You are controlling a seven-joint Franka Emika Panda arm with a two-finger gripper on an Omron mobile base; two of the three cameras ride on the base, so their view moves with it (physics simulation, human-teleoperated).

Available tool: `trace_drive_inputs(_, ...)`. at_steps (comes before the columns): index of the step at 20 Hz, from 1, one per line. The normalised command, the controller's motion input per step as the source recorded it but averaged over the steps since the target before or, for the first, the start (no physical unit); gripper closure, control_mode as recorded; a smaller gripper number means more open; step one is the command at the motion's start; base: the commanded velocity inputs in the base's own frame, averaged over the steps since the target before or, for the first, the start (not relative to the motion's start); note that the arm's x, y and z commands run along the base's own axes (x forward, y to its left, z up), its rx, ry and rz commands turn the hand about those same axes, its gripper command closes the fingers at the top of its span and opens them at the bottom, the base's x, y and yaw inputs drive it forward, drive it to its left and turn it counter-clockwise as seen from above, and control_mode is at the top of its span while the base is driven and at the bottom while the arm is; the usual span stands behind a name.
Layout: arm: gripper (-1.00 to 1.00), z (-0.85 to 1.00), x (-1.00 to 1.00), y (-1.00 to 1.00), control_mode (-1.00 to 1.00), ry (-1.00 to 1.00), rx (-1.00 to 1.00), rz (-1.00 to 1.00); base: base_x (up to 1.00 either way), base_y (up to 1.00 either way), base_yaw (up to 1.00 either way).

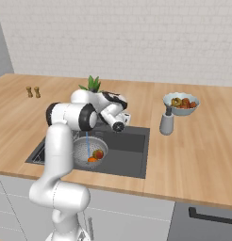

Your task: Put the colander in the sink, put the apple, orange in the colander, and turn on the sink faucet and pour water over the colander.

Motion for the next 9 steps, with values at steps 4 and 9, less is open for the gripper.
trace_drive_inputs(4, -1.0, 0.0, 0.0, -0.71, -1.0, 0.08, 0.0, 0.0, 0.0, 0.0, 0.0)
trace_drive_inputs(9, -1.0, 0.0, 0.0, -0.49, -1.0, 0.04, 0.0, 0.0, 0.0, 0.0, 0.0)
